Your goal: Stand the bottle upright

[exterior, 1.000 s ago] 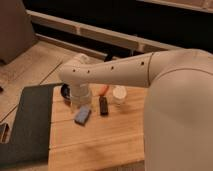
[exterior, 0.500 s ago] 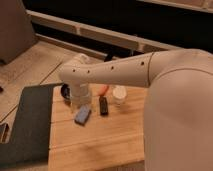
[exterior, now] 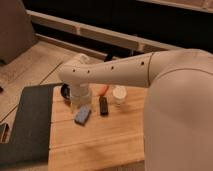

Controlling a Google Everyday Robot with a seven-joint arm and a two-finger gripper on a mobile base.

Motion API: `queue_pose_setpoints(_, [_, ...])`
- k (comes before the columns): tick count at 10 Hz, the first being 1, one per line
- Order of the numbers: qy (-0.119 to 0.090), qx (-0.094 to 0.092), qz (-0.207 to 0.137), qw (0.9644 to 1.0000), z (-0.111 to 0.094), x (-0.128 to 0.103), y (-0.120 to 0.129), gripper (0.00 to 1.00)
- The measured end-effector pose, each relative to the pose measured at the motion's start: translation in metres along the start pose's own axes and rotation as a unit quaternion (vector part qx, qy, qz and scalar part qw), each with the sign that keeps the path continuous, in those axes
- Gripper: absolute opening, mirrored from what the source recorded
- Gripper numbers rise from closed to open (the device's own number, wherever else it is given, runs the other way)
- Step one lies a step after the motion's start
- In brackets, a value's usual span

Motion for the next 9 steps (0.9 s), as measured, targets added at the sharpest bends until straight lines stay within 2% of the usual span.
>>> queue_pose_setpoints(1, [-0.001, 0.002, 0.000, 1.0000, -0.001, -0.002, -0.001, 0.65])
queue_pose_setpoints(3, [-0.026, 0.010, 0.001, 0.9996, -0.009, -0.034, -0.018, 0.65])
queue_pose_setpoints(5, [-0.058, -0.005, -0.013, 0.9982, -0.028, -0.071, -0.033, 0.65])
queue_pose_setpoints(6, [-0.076, -0.011, -0.025, 0.9967, -0.039, -0.088, -0.042, 0.65])
queue_pose_setpoints(7, [-0.102, -0.015, -0.045, 0.9936, -0.056, -0.107, -0.056, 0.65])
queue_pose_setpoints(9, [-0.142, -0.010, -0.069, 0.9873, -0.087, -0.129, -0.081, 0.65])
